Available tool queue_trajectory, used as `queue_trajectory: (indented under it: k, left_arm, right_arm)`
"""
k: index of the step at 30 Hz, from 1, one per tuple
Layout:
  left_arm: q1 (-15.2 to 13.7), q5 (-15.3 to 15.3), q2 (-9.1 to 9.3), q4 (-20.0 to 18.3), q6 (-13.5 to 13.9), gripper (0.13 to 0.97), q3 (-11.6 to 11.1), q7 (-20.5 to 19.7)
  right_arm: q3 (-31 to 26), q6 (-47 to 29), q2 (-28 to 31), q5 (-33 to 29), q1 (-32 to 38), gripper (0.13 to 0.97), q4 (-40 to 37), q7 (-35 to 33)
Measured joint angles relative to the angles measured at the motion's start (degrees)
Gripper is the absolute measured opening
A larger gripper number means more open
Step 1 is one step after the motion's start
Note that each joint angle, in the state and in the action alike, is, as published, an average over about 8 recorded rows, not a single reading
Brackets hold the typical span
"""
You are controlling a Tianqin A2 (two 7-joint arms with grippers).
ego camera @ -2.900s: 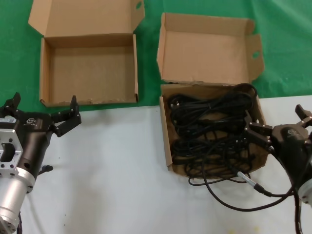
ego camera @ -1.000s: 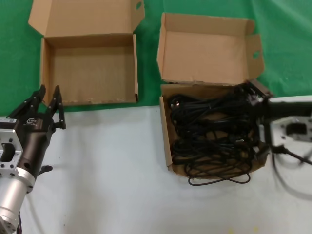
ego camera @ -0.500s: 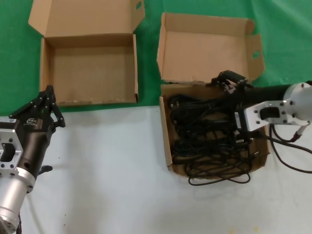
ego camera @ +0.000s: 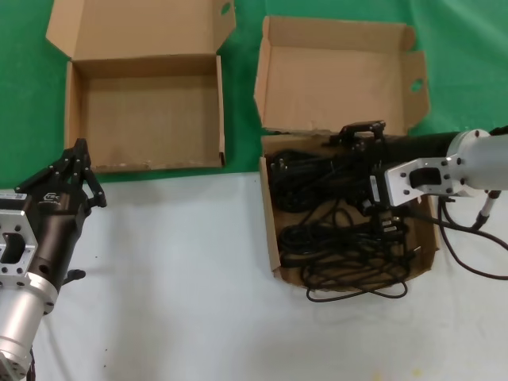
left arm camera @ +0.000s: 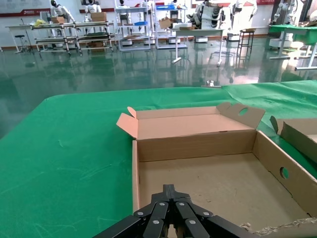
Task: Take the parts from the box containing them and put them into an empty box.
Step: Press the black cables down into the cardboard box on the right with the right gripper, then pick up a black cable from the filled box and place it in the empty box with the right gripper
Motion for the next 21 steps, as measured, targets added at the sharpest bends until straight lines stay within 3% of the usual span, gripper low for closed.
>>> queue_trajectory:
  k: [10, 19, 21]
  left_arm:
    - [0.0, 0.0, 0.0, 0.0, 0.0, 0.145, 0.0, 0.0]
    - [0.0, 0.0, 0.0, 0.0, 0.0, 0.145, 0.0, 0.0]
    - [0.0, 0.0, 0.0, 0.0, 0.0, 0.145, 0.0, 0.0]
  right_arm:
    - [0.24, -0.43, -0.19, -0.03, -0.07, 0.381, -0.2, 0.04]
    - [1.03, -2.05, 1.79, -0.08, -1.39, 0.242, 3.32, 1.99]
    - [1.43, -2.72, 2.76, -0.14, -1.91, 0.242, 5.08, 2.91]
